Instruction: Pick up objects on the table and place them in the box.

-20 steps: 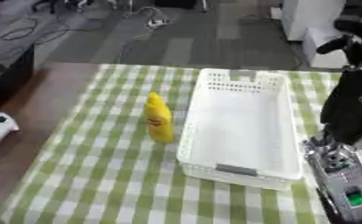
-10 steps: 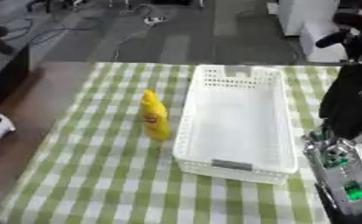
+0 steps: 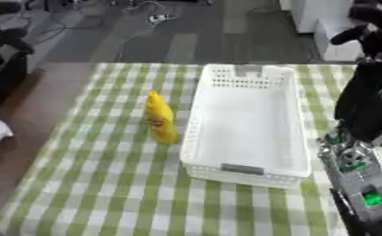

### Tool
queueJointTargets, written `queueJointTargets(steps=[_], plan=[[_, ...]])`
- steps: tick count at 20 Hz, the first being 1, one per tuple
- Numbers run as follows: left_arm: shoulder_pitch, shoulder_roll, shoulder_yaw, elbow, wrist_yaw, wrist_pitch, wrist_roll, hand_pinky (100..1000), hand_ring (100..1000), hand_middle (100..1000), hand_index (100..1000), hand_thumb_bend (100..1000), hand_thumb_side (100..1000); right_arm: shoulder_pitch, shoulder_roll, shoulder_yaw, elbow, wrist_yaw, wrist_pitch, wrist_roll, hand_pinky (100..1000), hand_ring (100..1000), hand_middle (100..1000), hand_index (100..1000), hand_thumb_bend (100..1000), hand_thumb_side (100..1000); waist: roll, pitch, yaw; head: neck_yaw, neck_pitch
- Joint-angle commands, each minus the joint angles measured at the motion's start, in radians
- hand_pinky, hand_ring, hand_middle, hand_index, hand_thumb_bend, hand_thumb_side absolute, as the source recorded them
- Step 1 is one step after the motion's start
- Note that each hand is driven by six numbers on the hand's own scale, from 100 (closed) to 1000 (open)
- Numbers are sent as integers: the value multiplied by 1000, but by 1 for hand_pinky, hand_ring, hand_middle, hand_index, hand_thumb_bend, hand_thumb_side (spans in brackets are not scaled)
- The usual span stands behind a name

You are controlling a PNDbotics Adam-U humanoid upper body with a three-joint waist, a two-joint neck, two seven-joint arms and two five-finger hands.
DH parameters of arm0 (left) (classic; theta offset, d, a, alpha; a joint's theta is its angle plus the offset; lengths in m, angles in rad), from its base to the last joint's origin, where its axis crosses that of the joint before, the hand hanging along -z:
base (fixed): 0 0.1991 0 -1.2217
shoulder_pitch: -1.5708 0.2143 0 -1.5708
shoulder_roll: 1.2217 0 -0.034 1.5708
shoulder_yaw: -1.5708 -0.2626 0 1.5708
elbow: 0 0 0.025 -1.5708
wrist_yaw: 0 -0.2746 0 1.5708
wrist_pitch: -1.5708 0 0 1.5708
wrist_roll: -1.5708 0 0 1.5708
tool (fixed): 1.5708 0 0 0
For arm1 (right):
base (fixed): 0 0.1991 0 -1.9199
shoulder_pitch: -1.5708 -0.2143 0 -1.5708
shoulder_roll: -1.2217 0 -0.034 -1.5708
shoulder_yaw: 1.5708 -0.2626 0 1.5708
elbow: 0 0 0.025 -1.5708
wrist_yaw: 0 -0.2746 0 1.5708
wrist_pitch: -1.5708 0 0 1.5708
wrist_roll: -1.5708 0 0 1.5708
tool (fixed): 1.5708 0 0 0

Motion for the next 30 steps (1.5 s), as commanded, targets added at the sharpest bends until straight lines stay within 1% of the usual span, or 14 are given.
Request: queueJointTargets(steps=[1, 4, 6, 7, 11, 14, 17, 20, 22, 25, 26, 29, 30], plan=[[-38, 41, -7, 43, -47, -11, -21, 902, 638, 868, 1000, 385, 846, -18, -17, 0, -13, -5, -6, -2, 402, 626, 695, 757, 100, 944, 1, -7, -3, 12, -1], [-59, 38, -18, 100, -92, -20, -38, 907, 643, 871, 1000, 377, 858, -21, -16, 0, -13, -7, -6, 0, 403, 626, 694, 756, 100, 944, 2, -6, -5, 15, 6], [-70, 33, -24, 134, -114, -28, -47, 909, 645, 871, 1000, 372, 843, -23, -15, 0, -13, -8, -6, 1, 403, 626, 694, 757, 100, 944, 2, -6, -7, 16, 10], [-74, 31, -27, 150, -126, -31, -53, 909, 645, 871, 1000, 375, 862, -23, -15, 1, -13, -9, -6, 2, 403, 626, 694, 756, 100, 944, 2, -6, -7, 16, 14], [-88, 15, -36, 199, -159, -43, -67, 909, 645, 870, 1000, 370, 867, -25, -14, 1, -13, -10, -7, 4, 403, 626, 694, 756, 100, 944, 1, -5, -10, 19, 37], [-99, 3, -39, 234, -179, -49, -72, 909, 645, 869, 1000, 368, 868, -27, -12, 2, -13, -11, -7, 6, 403, 626, 695, 756, 100, 945, 0, -4, -11, 26, 41], [-108, -4, -37, 267, -200, -55, -73, 909, 644, 869, 1000, 368, 870, -32, -10, 3, -13, -13, -7, 8, 403, 627, 695, 756, 100, 945, -1, 0, -14, 61, 41], [-115, -11, -36, 296, -216, -61, -73, 909, 643, 868, 1000, 369, 871, -35, -7, 3, -13, -14, -7, 8, 403, 627, 695, 757, 100, 945, -3, 3, -16, 83, 41], [-123, -15, -36, 314, -222, -64, -75, 909, 643, 868, 1000, 370, 873, -35, -7, 3, -13, -14, -7, 9, 402, 627, 695, 757, 100, 945, -5, 5, -16, 77, 41], [-134, -21, -39, 335, -228, -70, -85, 910, 643, 868, 1000, 373, 877, -34, -7, 5, -13, -14, -7, 11, 402, 627, 695, 757, 100, 946, -7, 7, -16, 56, 41], [-137, -23, -40, 342, -230, -72, -89, 903, 634, 857, 1000, 380, 868, -34, -7, 5, -13, -14, -7, 11, 402, 627, 695, 757, 100, 946, -7, 8, -17, 52, 41], [-144, -30, -39, 363, -228, -100, -88, 889, 620, 840, 1000, 385, 859, -39, -5, 6, -13, -14, -7, 13, 402, 627, 695, 757, 100, 946, -7, 10, -21, 46, 41], [-146, -32, -40, 373, -227, -108, -88, 889, 620, 839, 1000, 379, 810, -41, -4, 7, -13, -15, -7, 13, 402, 627, 695, 757, 100, 946, -7, 11, -23, 44, 41]])
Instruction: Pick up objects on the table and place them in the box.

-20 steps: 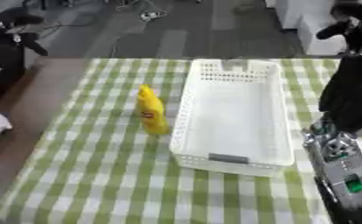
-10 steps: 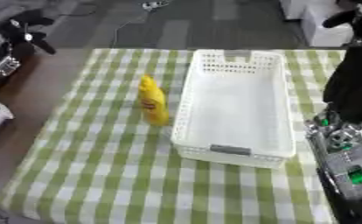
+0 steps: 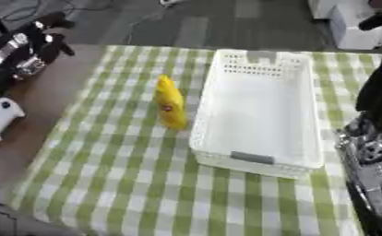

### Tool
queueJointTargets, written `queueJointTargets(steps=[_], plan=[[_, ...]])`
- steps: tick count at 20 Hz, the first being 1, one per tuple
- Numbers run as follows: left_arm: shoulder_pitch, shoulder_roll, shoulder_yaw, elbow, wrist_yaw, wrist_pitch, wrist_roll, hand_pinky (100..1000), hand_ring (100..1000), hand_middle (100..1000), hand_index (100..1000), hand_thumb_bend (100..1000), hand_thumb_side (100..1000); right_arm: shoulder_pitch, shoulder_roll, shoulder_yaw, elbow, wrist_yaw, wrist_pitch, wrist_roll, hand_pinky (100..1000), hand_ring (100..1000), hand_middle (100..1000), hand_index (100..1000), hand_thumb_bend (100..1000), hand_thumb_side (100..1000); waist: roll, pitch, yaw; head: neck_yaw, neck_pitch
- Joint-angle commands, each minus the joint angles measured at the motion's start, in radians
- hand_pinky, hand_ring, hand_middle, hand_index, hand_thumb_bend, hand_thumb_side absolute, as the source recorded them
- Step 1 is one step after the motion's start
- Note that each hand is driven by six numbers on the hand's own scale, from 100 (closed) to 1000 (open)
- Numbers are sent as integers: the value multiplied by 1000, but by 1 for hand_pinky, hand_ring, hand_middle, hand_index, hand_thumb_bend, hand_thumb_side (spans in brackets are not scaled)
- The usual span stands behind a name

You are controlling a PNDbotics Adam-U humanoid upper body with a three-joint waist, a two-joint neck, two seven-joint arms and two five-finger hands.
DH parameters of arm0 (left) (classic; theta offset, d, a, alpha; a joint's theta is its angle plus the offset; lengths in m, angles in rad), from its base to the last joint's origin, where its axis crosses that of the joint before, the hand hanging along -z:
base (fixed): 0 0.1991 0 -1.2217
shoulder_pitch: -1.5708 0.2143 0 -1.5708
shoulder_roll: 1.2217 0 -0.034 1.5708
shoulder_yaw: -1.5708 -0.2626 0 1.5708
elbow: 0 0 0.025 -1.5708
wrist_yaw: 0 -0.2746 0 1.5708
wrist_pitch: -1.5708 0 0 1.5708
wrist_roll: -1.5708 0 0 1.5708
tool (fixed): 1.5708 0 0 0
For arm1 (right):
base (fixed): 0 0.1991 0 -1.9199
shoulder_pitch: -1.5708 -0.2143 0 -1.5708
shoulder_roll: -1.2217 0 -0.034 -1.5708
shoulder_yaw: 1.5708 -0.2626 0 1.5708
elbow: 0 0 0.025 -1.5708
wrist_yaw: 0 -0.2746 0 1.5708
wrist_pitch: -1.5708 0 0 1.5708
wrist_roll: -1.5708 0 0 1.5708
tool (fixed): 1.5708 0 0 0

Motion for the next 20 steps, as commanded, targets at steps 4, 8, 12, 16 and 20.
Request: queueJointTargets(steps=[4, 8, 12, 16, 20], plan=[[-33, 1, 4, 45, -11, -44, -14, 891, 622, 842, 1000, 387, 864, -30, -1, 5, -13, -10, -3, 0, 402, 627, 695, 758, 100, 947, 0, -4, -10, -19, -3], [-44, -13, -4, 63, -16, -62, -35, 892, 622, 843, 1000, 393, 865, -38, 3, 7, -13, -16, -1, 6, 403, 629, 696, 758, 100, 947, 0, 0, -20, -18, -3], [-57, -24, -16, 66, -8, -87, -60, 892, 622, 843, 1000, 400, 860, -47, 7, 10, -13, -23, 1, 13, 404, 629, 696, 758, 100, 947, 1, 2, -31, -14, -3], [-67, -25, -23, 62, 6, -114, -89, 890, 621, 841, 1000, 418, 847, -58, 11, 10, -13, -30, 4, 17, 406, 630, 695, 758, 100, 946, 5, 3, -42, -14, -3], [-74, -28, -25, 66, 15, -129, -108, 887, 619, 839, 997, 434, 839, -70, 15, 13, -13, -38, 5, 23, 407, 630, 695, 758, 100, 946, 7, 6, -54, -14, -3]])
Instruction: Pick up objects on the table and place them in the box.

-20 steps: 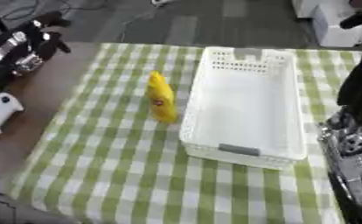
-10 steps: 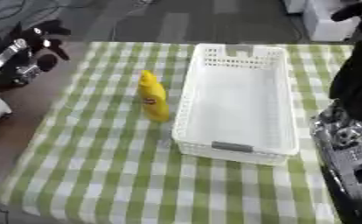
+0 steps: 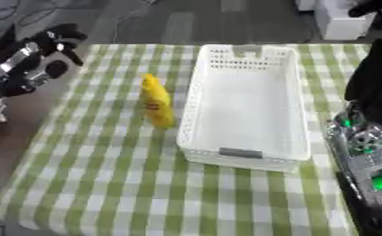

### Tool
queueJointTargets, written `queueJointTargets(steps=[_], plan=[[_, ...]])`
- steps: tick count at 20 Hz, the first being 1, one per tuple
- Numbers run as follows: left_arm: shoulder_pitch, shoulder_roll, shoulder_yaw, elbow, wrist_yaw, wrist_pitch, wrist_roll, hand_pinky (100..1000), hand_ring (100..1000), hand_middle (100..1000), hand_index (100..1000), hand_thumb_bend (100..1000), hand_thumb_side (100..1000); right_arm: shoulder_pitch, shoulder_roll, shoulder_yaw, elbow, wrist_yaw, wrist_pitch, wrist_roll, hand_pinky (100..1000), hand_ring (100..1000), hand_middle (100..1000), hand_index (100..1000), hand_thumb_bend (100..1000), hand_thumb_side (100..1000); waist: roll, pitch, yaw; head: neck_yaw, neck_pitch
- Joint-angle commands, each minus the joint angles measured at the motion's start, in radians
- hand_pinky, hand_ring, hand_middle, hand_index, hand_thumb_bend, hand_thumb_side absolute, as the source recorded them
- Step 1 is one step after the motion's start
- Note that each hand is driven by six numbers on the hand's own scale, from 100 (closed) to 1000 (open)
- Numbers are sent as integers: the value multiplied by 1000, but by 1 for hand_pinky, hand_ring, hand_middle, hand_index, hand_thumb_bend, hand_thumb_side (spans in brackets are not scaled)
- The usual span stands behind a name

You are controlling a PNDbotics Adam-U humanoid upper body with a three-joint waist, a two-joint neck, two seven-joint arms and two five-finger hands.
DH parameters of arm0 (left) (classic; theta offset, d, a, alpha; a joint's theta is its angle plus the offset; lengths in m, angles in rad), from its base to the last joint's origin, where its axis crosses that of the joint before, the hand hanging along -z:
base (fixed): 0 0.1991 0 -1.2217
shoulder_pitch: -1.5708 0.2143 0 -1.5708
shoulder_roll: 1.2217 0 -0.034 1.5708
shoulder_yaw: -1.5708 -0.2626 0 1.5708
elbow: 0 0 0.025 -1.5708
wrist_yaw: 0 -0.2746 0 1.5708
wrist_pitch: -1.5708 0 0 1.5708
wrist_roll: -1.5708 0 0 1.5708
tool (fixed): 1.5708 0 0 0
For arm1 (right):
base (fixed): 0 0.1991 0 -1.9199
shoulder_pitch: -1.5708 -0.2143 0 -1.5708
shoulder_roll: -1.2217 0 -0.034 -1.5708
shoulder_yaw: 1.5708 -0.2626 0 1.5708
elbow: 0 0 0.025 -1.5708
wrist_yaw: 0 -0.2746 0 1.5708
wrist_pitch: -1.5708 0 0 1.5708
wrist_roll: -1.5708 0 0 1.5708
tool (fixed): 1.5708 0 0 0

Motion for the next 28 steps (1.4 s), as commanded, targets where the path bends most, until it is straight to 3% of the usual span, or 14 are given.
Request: queueJointTargets(steps=[1, 17, 28], plan=[[-26, 17, 3, -5, 10, -12, -15, 887, 620, 840, 996, 441, 835, -24, -1, 1, -13, -9, 1, 2, 408, 630, 695, 758, 100, 946, 2, -6, -6, -6, -3], [-55, 14, -4, -17, 9, -28, -34, 900, 636, 848, 987, 457, 841, -69, 19, 5, -13, -39, 8, 21, 414, 631, 695, 759, 100, 945, 17, 2, -50, -10, -3], [-70, -7, -20, -1, -33, -48, -63, 903, 642, 850, 985, 457, 847, -96, 35, 6, -13, -55, 22, 28, 416, 632, 695, 760, 100, 945, 23, 7, -75, 14, -3]])
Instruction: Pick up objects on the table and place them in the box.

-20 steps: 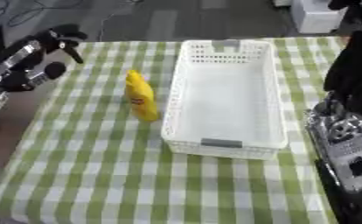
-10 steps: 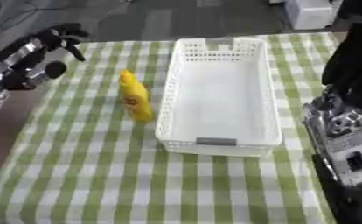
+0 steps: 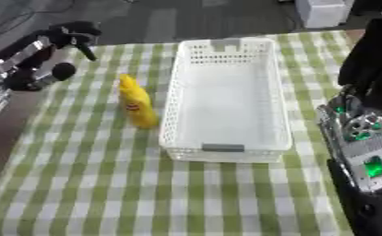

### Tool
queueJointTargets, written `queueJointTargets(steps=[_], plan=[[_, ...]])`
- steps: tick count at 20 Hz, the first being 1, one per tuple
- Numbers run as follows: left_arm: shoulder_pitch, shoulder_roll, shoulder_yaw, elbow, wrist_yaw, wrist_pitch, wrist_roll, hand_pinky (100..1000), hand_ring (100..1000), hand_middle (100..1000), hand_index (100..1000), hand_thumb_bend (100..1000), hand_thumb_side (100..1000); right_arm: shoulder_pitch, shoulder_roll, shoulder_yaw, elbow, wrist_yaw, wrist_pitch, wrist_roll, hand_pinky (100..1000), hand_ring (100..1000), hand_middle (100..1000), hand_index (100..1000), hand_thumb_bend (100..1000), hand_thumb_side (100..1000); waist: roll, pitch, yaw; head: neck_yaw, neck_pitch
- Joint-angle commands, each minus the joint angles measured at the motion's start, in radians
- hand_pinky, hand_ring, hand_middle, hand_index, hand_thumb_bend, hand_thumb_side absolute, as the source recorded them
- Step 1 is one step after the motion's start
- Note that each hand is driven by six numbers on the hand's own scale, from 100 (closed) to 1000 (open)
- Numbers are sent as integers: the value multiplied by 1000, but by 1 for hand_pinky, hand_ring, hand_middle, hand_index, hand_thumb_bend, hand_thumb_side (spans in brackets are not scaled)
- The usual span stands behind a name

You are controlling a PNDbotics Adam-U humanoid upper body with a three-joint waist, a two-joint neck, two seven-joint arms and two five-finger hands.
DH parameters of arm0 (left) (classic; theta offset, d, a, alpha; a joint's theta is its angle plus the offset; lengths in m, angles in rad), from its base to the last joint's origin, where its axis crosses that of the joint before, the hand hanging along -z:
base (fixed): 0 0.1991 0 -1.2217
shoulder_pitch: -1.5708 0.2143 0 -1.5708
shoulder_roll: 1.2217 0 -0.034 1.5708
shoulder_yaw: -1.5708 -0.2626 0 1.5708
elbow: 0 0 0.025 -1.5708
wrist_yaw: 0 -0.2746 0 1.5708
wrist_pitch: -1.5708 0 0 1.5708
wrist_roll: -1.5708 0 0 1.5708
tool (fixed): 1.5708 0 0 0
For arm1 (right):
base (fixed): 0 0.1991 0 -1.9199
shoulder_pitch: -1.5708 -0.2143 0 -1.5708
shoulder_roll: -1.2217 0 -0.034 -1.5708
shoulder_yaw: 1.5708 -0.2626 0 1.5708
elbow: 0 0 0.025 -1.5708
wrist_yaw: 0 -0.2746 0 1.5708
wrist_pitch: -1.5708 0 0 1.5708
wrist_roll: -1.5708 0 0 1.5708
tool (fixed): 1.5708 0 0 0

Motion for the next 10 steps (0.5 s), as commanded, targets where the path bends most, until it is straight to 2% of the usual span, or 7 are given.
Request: queueJointTargets(steps=[1, 10], plan=[[-22, 1, 1, 4, -19, -8, -5, 903, 641, 850, 985, 456, 847, -25, 1, 0, -13, -6, 10, -1, 416, 632, 695, 760, 100, 945, -2, -9, -3, 13, -3], [-10, -46, 3, 76, -58, -26, -7, 901, 632, 846, 996, 446, 855, -33, 10, 3, -13, -10, 12, -1, 417, 632, 695, 760, 100, 945, -7, -5, -11, 24, -3]])
